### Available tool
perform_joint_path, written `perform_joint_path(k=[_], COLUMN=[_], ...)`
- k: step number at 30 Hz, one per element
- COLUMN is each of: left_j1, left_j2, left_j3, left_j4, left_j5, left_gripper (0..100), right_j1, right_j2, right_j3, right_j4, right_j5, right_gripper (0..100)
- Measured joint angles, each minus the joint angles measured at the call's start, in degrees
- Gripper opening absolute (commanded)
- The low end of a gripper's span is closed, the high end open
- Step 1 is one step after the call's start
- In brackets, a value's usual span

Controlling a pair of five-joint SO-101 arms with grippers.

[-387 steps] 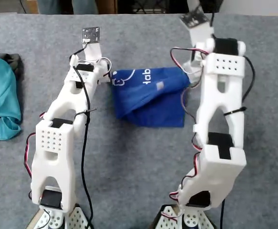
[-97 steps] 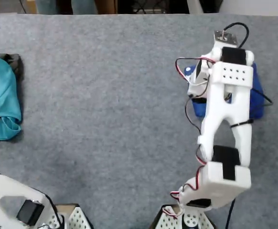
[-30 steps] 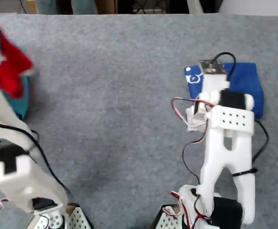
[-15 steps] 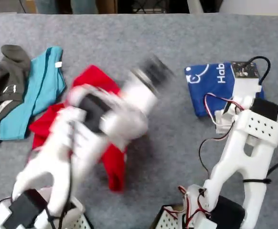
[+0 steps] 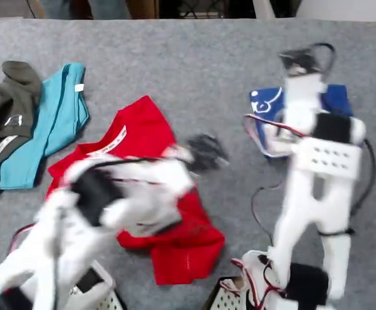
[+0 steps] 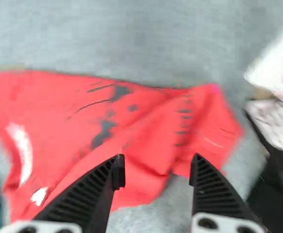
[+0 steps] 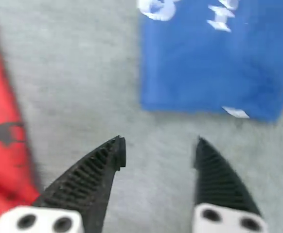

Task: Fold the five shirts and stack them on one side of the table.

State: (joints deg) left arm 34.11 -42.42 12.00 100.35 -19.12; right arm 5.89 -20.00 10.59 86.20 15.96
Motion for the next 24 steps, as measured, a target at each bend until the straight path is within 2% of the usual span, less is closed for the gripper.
perform_joint_path(k=[5,9,11,15,18,20,22,24], left_j1=[-21.98,-42.73,-52.31,-68.92,-78.24,-82.11,-83.52,-84.31], left_j2=[-12.31,-18.9,-21.01,-23.56,-23.74,-23.74,-23.74,-23.74], left_j3=[6.77,15.56,20.75,32.79,39.82,42.46,43.43,43.78], left_j4=[0.18,0.18,-0.26,-8.09,-14.95,-17.58,-18.55,-18.99], left_j5=[0.0,-1.32,-4.48,-8.35,-9.05,-9.41,-9.41,-9.41], left_gripper=[24,24,24,24,24,24,24,24], right_j1=[-15.91,-26.73,-30.68,-35.69,-38.33,-38.68,-38.33,-37.71], right_j2=[13.8,29.89,38.51,54.59,64.62,69.89,73.76,76.04], right_j3=[-11.16,-21.54,-28.13,-41.93,-52.04,-57.58,-61.71,-64.35], right_j4=[3.52,8.79,10.81,13.1,13.98,14.15,14.15,14.15], right_j5=[-7.12,-7.82,-8.26,-8.44,-8.44,-8.44,-8.44,-8.44], right_gripper=[28.6,28.6,28.6,28.6,28.6,27.9,22.0,10.8])
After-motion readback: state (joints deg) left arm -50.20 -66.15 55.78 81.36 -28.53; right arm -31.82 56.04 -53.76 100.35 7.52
